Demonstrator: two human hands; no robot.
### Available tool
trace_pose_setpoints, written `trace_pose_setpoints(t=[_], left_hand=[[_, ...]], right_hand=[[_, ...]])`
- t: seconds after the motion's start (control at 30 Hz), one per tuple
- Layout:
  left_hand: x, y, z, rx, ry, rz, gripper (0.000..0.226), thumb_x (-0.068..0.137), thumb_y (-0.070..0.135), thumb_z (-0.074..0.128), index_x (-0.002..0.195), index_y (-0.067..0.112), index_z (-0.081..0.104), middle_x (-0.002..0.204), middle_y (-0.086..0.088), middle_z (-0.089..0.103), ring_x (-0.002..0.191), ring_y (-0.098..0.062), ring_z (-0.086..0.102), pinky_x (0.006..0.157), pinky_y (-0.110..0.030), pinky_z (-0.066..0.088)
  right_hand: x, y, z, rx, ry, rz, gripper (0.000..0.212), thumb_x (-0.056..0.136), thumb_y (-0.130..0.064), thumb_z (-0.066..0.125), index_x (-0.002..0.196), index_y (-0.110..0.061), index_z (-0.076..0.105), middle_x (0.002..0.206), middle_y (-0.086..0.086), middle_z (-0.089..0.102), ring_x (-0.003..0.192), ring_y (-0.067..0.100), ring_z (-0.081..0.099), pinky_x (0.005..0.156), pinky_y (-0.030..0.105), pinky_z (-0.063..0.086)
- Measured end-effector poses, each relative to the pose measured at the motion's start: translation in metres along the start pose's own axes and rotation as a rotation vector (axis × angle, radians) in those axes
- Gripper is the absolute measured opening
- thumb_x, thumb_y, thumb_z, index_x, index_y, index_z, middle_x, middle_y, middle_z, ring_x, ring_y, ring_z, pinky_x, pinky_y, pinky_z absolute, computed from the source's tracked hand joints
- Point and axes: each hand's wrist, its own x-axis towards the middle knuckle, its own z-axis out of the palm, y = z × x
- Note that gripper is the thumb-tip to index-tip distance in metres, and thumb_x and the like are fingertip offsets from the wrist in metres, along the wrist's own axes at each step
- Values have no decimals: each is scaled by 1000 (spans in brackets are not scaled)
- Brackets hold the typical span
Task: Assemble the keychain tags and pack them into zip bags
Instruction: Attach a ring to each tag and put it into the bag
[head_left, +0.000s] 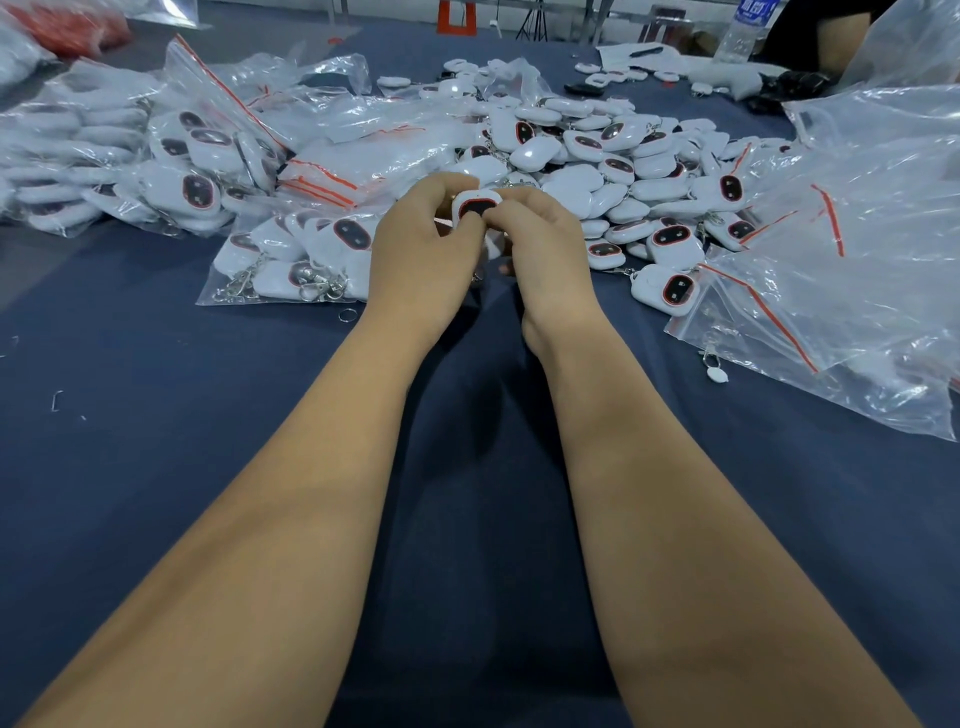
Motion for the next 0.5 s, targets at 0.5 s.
trace_pose_setpoints(t=[0.5], left_hand=[[6,-11,-22,942,197,48,32,84,31,57,110,13,65,107,-14,66,115,-36,46,95,-42,34]], right_hand=[[3,0,4,175,52,60,17,90,3,54,96,-12,48,92,15,61,74,21,64,67,25,58]])
